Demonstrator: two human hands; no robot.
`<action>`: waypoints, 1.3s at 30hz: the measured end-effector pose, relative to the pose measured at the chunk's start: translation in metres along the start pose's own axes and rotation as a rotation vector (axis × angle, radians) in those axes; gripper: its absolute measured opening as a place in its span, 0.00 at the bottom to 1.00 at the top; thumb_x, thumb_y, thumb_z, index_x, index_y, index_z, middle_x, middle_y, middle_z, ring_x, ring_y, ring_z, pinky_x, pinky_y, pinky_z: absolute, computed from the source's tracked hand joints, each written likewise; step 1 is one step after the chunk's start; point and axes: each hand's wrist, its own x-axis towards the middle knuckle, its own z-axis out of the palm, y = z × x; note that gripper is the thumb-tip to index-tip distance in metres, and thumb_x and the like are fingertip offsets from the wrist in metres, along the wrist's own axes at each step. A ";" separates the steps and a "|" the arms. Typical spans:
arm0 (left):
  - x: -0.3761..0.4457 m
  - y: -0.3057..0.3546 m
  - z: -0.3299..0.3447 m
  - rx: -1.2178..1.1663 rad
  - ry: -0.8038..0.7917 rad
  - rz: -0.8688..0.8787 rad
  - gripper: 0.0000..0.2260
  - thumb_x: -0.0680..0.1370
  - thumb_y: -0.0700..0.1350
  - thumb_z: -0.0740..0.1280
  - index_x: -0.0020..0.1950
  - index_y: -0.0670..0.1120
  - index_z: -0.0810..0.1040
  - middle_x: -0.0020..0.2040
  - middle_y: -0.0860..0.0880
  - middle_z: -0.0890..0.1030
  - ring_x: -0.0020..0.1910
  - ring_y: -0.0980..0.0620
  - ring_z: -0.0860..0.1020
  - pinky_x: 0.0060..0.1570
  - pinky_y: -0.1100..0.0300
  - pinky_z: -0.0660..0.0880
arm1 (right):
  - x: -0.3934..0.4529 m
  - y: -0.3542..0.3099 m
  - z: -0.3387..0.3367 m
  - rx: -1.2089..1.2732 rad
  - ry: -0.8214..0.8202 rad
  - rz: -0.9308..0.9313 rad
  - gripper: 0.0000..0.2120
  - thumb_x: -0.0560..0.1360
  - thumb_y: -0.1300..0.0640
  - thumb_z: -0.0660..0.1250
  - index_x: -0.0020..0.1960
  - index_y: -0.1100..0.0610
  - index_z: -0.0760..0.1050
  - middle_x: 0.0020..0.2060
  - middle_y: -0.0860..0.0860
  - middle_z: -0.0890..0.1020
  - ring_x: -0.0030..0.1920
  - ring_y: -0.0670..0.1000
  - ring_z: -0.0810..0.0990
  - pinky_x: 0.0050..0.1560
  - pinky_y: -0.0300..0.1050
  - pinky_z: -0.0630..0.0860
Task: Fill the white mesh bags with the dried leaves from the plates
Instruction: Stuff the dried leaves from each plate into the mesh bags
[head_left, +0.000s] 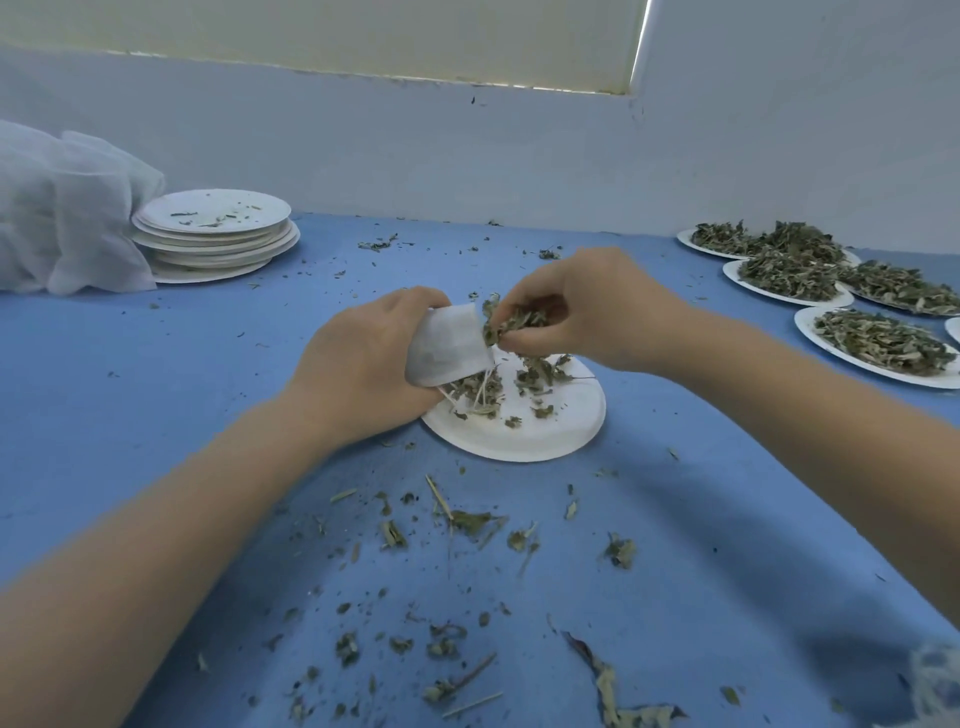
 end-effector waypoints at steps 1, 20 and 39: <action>0.000 0.001 0.001 -0.008 0.003 0.010 0.27 0.65 0.46 0.73 0.63 0.49 0.71 0.57 0.51 0.77 0.50 0.44 0.76 0.44 0.57 0.69 | 0.002 -0.002 0.002 0.003 -0.008 -0.022 0.05 0.69 0.55 0.73 0.45 0.49 0.82 0.33 0.44 0.81 0.36 0.41 0.75 0.39 0.31 0.71; 0.001 0.001 0.002 -0.114 0.026 -0.045 0.24 0.66 0.49 0.73 0.61 0.52 0.71 0.46 0.57 0.73 0.43 0.53 0.70 0.42 0.60 0.66 | 0.009 -0.006 0.001 0.456 -0.267 -0.027 0.15 0.73 0.65 0.69 0.54 0.48 0.80 0.50 0.51 0.84 0.56 0.64 0.78 0.57 0.68 0.71; -0.002 0.013 0.001 -0.207 -0.012 -0.053 0.25 0.64 0.57 0.70 0.59 0.51 0.72 0.43 0.58 0.74 0.42 0.54 0.72 0.38 0.62 0.65 | 0.007 -0.022 0.022 0.201 -0.104 -0.005 0.14 0.70 0.68 0.67 0.50 0.54 0.83 0.40 0.50 0.84 0.47 0.53 0.82 0.51 0.48 0.78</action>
